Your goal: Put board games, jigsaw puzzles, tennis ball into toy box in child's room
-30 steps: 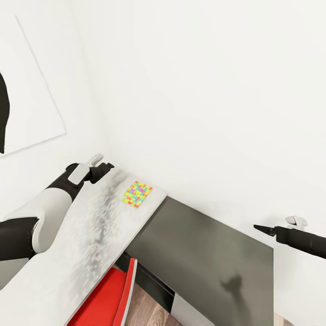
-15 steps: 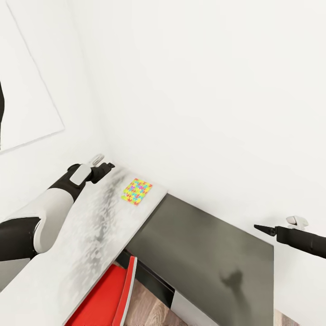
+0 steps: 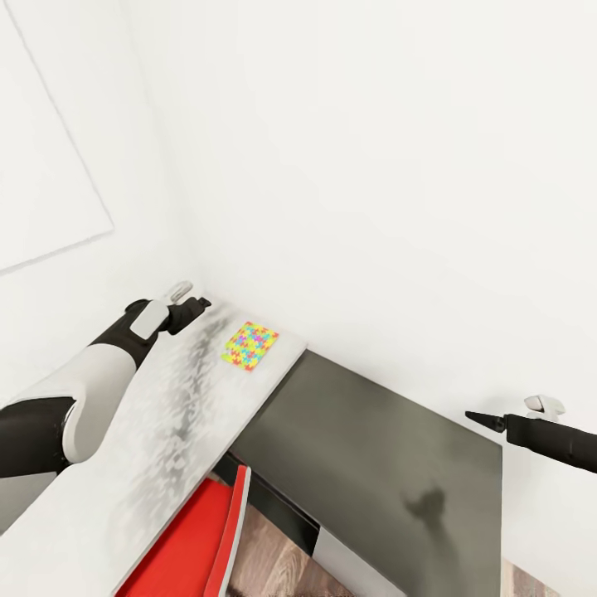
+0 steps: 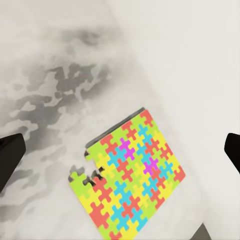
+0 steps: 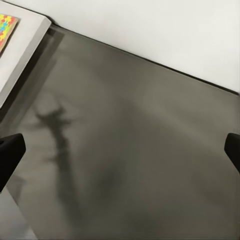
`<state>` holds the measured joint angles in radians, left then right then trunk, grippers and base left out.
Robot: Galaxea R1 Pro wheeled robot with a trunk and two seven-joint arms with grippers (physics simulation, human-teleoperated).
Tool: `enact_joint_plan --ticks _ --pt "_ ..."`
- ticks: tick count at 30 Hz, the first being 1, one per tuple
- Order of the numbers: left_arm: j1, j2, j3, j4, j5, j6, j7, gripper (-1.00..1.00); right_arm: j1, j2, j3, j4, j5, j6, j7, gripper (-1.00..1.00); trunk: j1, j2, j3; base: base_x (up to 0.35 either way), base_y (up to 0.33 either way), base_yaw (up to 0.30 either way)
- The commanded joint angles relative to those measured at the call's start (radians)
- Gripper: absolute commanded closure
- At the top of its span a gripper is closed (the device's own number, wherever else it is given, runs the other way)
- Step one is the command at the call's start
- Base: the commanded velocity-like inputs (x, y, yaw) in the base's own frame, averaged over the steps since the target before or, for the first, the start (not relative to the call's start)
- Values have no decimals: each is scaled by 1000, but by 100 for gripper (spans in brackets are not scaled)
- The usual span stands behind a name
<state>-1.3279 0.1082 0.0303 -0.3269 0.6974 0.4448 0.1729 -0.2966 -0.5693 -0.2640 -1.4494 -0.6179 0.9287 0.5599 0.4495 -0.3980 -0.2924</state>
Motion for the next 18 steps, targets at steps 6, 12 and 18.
enact_joint_plan --ticks 6,12,18 --pt "-3 -7 3 -2 3 0 7 -100 -1 0 -1 0 2 6 5 -100 1 -2 -12 0 0 0" --pt "-5 -12 4 -2 -1 -36 7 -100 -1 -1 -2 0 2 6 5 -100 1 -2 -21 0 0 0" --pt "-5 -12 4 -1 -3 -67 7 -100 -1 -1 -2 0 2 6 5 -100 1 -2 -31 0 0 0"
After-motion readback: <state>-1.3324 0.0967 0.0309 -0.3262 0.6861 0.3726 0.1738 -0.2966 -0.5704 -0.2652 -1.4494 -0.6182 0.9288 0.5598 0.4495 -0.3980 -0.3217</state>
